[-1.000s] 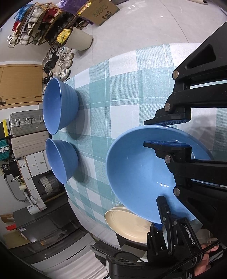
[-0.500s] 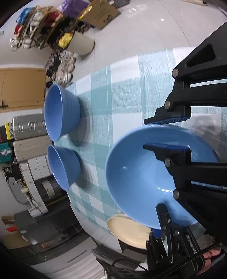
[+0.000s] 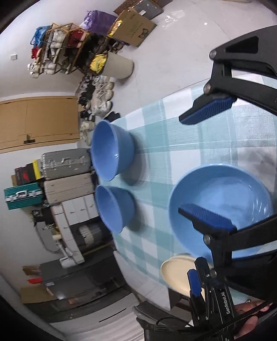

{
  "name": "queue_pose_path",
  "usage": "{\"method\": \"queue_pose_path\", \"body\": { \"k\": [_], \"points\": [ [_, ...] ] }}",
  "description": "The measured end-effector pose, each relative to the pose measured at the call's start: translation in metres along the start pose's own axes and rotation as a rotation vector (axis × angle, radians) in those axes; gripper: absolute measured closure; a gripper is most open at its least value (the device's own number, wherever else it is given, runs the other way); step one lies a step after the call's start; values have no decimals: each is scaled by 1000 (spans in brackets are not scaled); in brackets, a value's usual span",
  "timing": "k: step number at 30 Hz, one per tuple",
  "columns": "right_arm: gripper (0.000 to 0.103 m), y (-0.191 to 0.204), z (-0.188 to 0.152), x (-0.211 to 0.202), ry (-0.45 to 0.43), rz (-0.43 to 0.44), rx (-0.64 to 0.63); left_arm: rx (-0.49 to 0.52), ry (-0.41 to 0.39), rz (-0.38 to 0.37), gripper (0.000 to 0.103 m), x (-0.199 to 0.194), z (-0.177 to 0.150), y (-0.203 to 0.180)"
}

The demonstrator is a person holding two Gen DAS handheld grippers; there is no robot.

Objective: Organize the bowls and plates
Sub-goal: 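Lower the blue bowl onto the cloth and open both grippers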

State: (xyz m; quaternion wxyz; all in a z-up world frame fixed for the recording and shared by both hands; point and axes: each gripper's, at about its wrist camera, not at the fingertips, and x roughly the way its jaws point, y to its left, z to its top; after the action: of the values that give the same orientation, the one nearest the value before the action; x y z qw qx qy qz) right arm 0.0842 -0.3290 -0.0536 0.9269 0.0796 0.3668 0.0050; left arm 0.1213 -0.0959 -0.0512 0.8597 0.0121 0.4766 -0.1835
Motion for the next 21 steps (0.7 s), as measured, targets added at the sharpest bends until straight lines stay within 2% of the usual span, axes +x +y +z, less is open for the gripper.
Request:
{"method": "queue_pose_path", "body": {
  "k": [3,6,8,9,10,12,14,16,19,21],
  "points": [
    [20,10,4,-14,-49,28,-27,-3,-75,31,53,-14,2,1],
    [20,21,9,-30,-114,27,-78,-12,-114,38,51,-24,4,3],
    [13,27,13,-41,-150,23,-91,-17,-142,52,50,-30,6,5],
    [12,29,14,-46,-162,33,-91,-16,-151,58,40,-32,7,6],
    [10,30,17,-50,-171,46,-87,-17,-165,64,23,-35,9,6],
    [7,34,23,-56,-181,57,-90,-10,-240,90,12,-48,9,5],
    [7,38,32,-59,-165,31,-85,8,-314,125,9,-60,11,4],
    [7,41,41,-62,-158,58,-73,23,-348,167,1,-69,14,3],
    [7,46,54,-69,-166,108,-68,27,-417,255,0,-81,18,5],
    [7,52,64,-73,-176,141,-76,27,-439,278,0,-86,21,8]
  ]
}}
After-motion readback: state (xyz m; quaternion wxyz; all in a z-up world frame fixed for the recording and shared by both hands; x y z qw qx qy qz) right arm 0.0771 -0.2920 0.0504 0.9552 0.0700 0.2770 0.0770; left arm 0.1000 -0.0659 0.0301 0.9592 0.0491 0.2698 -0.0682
